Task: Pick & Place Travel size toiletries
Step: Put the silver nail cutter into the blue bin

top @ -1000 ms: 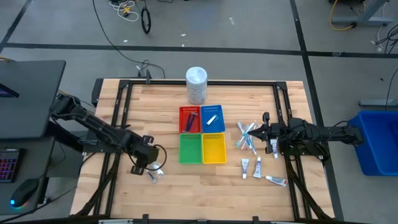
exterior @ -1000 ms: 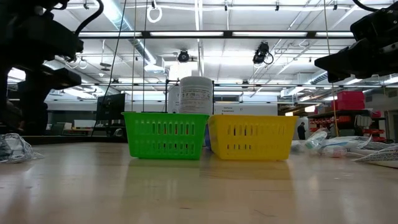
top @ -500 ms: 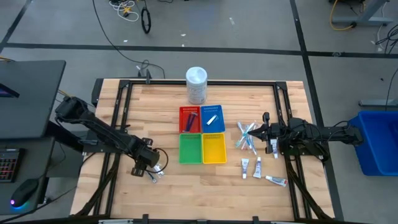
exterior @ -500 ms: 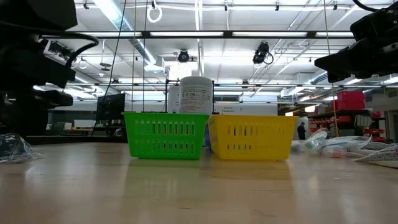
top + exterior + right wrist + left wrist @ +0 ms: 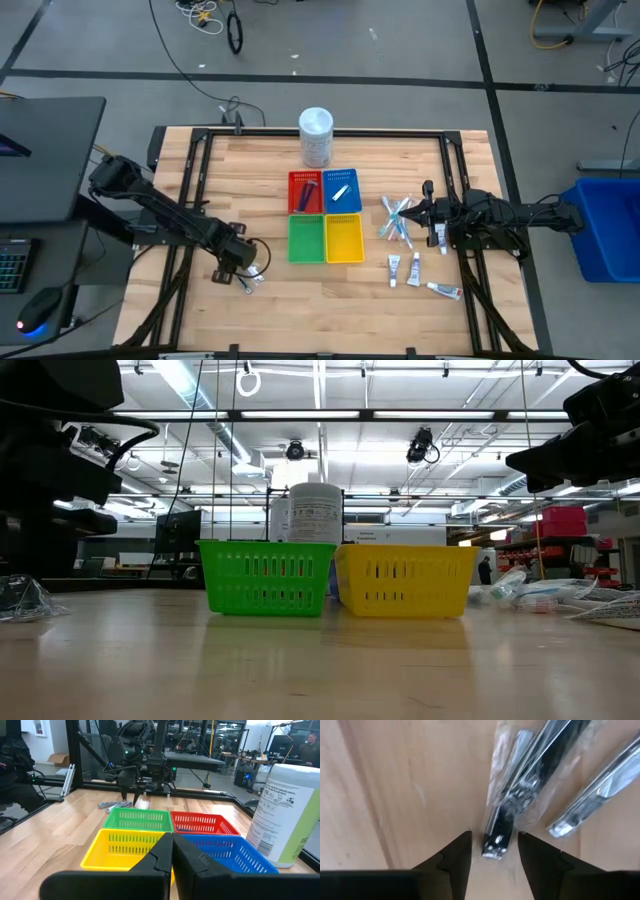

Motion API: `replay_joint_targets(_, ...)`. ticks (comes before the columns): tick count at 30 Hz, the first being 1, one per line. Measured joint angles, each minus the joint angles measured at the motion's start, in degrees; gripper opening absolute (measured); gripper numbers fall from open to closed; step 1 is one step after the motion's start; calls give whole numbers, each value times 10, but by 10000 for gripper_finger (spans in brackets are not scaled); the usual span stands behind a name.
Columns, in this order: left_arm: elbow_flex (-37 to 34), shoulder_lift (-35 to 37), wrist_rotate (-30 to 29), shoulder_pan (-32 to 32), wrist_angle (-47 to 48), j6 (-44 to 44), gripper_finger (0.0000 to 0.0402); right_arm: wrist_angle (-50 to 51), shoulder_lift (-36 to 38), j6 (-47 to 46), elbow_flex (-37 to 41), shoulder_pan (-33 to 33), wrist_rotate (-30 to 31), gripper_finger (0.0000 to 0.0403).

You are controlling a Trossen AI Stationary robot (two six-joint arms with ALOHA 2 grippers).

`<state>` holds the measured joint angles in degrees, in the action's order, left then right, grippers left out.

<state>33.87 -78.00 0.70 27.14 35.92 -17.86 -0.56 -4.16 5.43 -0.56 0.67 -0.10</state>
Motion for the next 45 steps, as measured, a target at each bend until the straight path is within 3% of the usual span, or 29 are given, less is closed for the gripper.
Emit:
replay_joint_targets(17, 0, 0, 19, 0, 0, 18, 66, 0, 0, 0, 0, 0, 0, 14)
replay_joint_targets(45, 5, 0, 34, -2, 11, 15, 67, 0, 0, 0, 0, 0, 0, 13)
